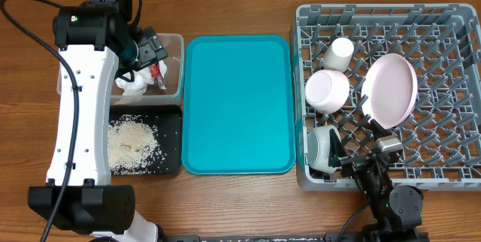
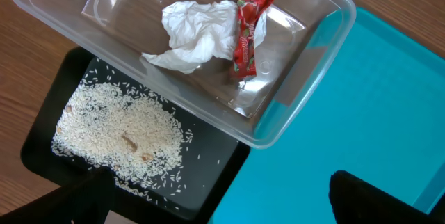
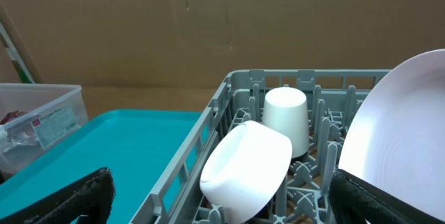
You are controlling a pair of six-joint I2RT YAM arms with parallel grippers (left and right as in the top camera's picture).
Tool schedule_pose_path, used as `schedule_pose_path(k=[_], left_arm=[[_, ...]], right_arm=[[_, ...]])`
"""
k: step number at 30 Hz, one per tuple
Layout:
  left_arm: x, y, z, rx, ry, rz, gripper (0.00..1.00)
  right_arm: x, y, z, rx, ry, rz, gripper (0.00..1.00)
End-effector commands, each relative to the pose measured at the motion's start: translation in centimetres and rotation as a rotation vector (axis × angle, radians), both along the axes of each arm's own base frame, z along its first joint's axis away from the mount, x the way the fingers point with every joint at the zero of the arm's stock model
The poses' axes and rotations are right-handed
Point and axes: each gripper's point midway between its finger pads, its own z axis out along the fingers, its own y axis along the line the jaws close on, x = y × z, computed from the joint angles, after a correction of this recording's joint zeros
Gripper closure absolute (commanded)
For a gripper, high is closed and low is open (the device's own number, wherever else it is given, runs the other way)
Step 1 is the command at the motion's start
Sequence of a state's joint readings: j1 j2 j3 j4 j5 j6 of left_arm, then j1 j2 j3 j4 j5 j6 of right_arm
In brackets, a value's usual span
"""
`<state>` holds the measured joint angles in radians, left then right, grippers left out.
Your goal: Sort waste into correct bins and load items into the dishwasher
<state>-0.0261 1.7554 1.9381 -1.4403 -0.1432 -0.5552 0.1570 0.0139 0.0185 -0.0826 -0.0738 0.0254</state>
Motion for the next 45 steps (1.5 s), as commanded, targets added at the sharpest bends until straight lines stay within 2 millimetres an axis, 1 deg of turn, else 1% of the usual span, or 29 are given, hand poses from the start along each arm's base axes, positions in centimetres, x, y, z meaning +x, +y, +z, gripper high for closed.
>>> schedule_pose_path(k=[1, 24, 28, 31, 33, 34, 35, 37, 38, 42, 45], left_arm=[[0.1, 0.1, 0.3, 0.009, -0.011, 0.001, 0.0], [0.1, 0.2, 0.3, 0.013, -0.011, 0.002, 0.0], [-0.2, 0.0, 1.3, 0.012, -0.037, -0.004, 0.0], [-1.0, 0.0, 3.0, 0.01, -0.087, -0.005, 0.0], [-1.9, 0.0, 4.8, 0.008, -0.141, -0.005, 0.0], [-2.7, 0.0, 6.2, 0.007, -0.183, -0.004, 0.0], [-3.1, 0.0, 6.8, 0.006, -0.203, -0.004, 0.0], [-4.6, 0.1, 9.1, 0.004, -0.273, -0.004, 0.0], [-5.4, 0.1, 10.1, 0.003, -0.307, -0.003, 0.0], [-9.6, 0.3, 14.8, -0.002, -0.474, -0.003, 0.0], [-12.9, 0.4, 17.4, -0.006, -0.585, -0.002, 0.0]], right_arm=[[0.0, -0.1, -0.2, -0.01, -0.007, -0.005, 0.0], [0.0, -0.1, -0.2, -0.01, -0.007, -0.005, 0.0], [0.0, -0.1, -0.2, -0.01, -0.007, -0.005, 0.0], [0.0, -0.1, -0.2, -0.01, -0.007, -0.005, 0.0], [0.0, -0.1, -0.2, -0.01, -0.007, -0.005, 0.0], [0.0, -0.1, -0.2, -0.01, -0.007, -0.005, 0.0], [0.0, -0.1, -0.2, -0.01, -0.007, -0.005, 0.0], [0.0, -0.1, -0.2, -0.01, -0.007, -0.005, 0.0], [0.0, -0.1, -0.2, -0.01, -0.007, -0.005, 0.0], [0.0, -0.1, -0.2, -0.01, -0.007, -0.005, 0.0], [0.0, -0.1, -0.2, -0.01, -0.007, -0.005, 0.0]])
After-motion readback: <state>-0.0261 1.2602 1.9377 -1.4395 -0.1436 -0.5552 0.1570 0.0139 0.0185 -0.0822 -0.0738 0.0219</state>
